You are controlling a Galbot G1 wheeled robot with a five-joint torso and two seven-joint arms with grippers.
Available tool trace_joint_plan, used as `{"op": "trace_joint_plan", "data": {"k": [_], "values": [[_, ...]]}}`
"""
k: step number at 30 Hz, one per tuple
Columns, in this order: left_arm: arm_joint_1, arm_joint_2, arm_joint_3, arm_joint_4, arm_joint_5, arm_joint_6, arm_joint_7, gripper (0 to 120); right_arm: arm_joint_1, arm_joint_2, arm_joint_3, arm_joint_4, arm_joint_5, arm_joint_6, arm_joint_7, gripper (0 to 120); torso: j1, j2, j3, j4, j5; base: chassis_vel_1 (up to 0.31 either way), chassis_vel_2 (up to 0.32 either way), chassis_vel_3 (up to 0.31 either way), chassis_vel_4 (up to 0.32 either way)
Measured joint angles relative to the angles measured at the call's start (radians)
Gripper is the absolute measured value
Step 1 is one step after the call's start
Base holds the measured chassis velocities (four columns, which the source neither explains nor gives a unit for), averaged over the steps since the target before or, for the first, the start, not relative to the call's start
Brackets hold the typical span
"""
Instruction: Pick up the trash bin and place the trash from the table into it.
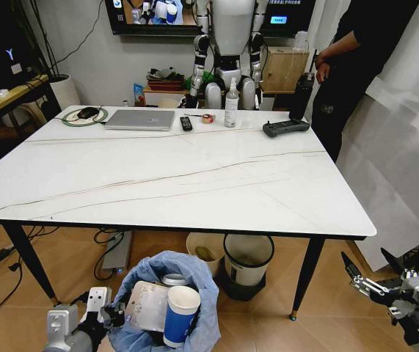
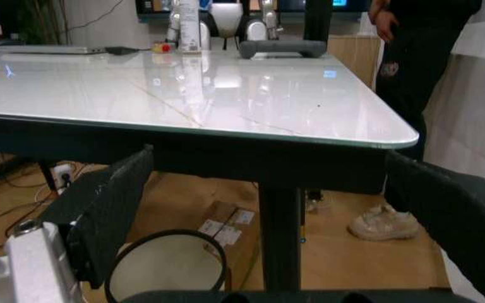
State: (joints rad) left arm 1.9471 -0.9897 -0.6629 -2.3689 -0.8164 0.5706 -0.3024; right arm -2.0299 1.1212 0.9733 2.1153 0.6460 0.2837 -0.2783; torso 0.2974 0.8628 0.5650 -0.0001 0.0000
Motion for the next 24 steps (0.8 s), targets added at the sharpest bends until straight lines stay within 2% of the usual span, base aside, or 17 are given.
{"op": "trace_joint_plan", "data": {"k": [24], "values": [[-0.006,-0.013,0.018,0.012,0.007,0.002,-0.006,0,0.0,0.0,0.0,0.0,0.0,0.0,0.0,100,-0.046,-0.11,-0.064,0.0,0.0,0.0,0.0,0.0,0.0]]}}
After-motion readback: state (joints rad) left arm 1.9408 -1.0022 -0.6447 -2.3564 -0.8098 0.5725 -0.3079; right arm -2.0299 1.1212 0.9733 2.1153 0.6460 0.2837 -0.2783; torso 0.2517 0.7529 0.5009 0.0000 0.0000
